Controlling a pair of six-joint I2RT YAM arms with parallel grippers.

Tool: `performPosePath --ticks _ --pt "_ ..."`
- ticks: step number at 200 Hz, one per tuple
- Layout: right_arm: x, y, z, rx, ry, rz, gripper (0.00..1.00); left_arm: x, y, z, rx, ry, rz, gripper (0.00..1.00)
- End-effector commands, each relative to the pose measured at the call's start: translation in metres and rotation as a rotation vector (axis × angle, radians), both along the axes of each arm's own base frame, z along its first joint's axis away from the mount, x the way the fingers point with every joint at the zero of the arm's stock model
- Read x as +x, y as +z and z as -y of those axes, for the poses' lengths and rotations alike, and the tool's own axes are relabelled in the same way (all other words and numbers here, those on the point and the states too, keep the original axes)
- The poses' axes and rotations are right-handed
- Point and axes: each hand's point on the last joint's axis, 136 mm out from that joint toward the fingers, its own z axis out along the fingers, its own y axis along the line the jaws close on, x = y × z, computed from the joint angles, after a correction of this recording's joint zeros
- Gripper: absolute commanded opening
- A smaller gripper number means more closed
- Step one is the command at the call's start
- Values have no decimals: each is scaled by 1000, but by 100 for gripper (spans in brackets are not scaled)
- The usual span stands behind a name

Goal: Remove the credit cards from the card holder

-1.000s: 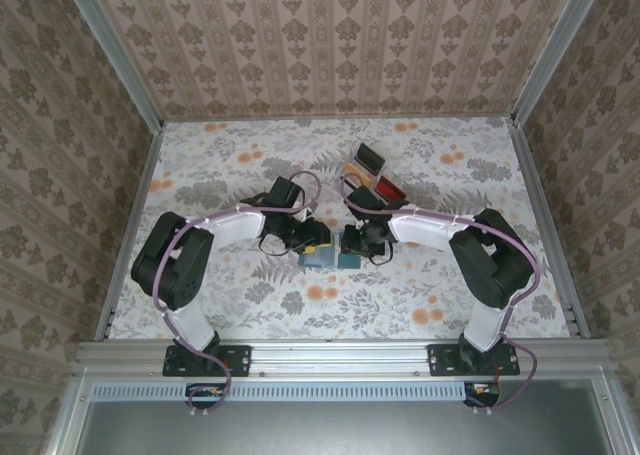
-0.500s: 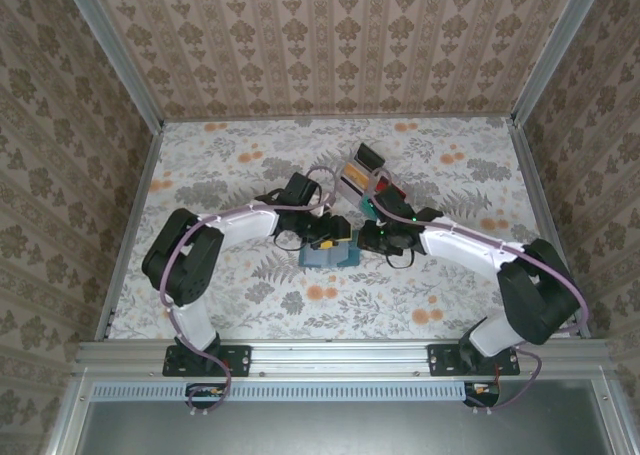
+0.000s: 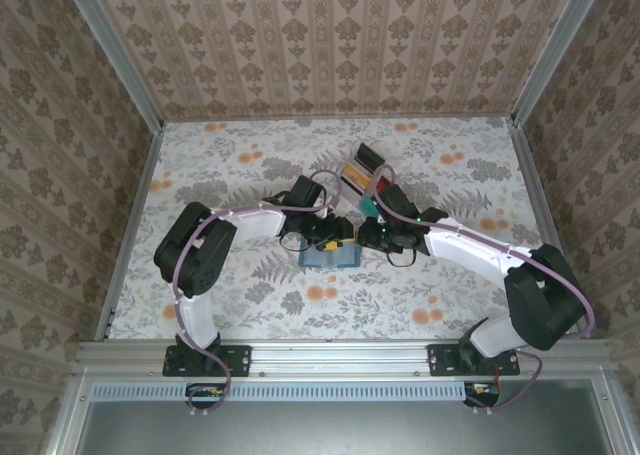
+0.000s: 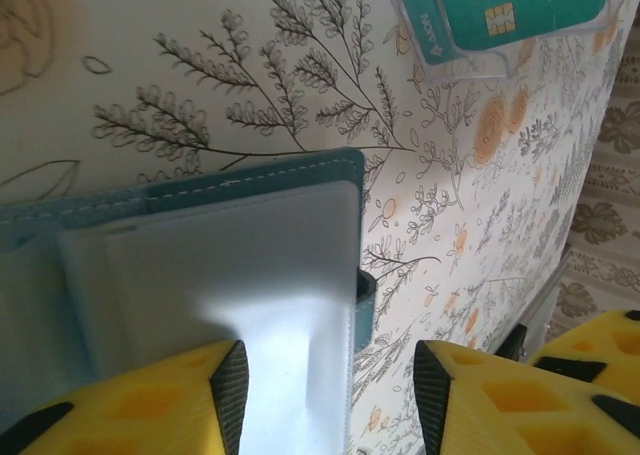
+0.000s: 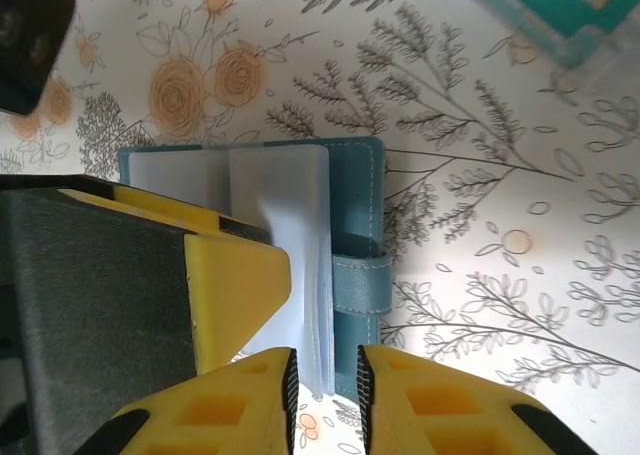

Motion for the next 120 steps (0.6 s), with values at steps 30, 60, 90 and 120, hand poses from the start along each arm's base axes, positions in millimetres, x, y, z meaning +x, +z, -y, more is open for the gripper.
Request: performPosePath --ticks 30,60,90,120 --pt "2 -1 -45 33 109 -42 27 7 18 -67 120 126 58 52" --pt "3 -13 -55 1 133 -75 27 2 12 -93 168 176 39 55" --pt "2 -30 -57 -30 144 -124 29 -2 6 -96 184 178 22 56" --pt "-1 -47 -53 -64 142 -156 29 -4 -4 -91 209 159 7 56"
